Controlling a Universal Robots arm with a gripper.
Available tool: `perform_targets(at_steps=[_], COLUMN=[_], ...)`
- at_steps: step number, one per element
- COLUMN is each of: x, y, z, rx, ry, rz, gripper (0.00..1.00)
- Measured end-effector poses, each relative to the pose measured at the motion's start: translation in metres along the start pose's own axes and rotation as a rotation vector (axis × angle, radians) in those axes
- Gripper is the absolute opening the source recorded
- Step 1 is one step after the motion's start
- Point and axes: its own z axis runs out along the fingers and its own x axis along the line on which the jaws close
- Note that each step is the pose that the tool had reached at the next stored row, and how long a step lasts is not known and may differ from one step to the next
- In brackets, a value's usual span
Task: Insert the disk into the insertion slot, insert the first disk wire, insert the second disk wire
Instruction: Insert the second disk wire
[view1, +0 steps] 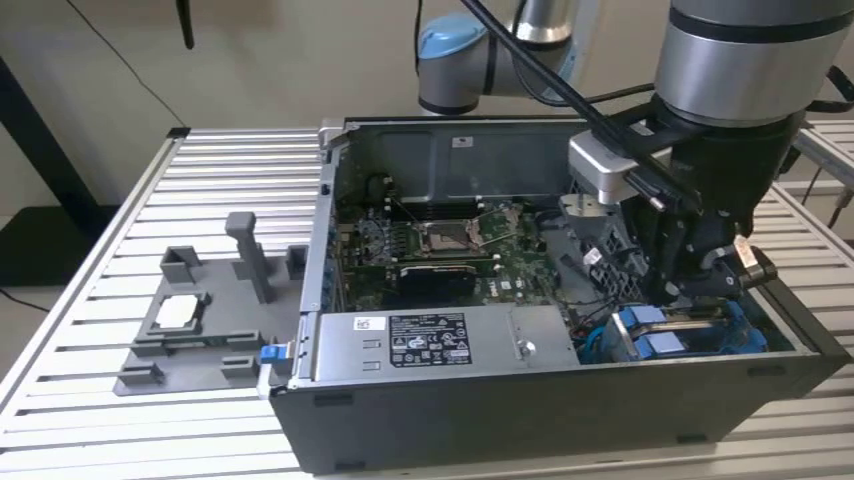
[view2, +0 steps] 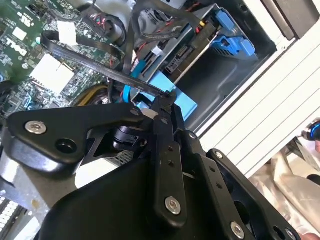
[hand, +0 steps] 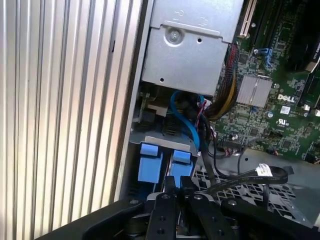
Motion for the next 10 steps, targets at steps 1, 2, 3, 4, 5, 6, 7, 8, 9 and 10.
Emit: perform_targets(at_steps=[1, 2, 3, 4, 5, 6, 7, 8, 9, 10], x=[0.0014, 0.0016, 0.0016, 0.0016, 0.0016, 0.0016, 0.0020, 0.0027, 0.0036, 0.0044], y=[-0.0007, -0.0007, -0.0008, -0.0007, -0.0008, -0.0008, -0.0020, -0.0047, -0.0079, -0.0110], z=[0.0005, 0.0005, 0.0005, 0.0006, 0.0005, 0.0006, 0.0008, 0.0014, 0.0022, 0.0030], rx=[-0.0001, -0.0001, -0.0001, -0.0001, -0.0001, -0.0002, -0.0031, -0.0111, -0.0194, -0.0258], ry=[-0.0020, -0.0021, -0.0022, -0.0023, -0.0024, -0.0025, -0.0031, -0.0046, -0.0063, -0.0076], rz=[0.000, 0.000, 0.000, 0.000, 0.000, 0.001, 0.000, 0.000, 0.000, 0.000], gripper=[0.16, 0.16, 0.16, 0.16, 0.16, 0.16, 0.16, 0.16, 0.16, 0.16])
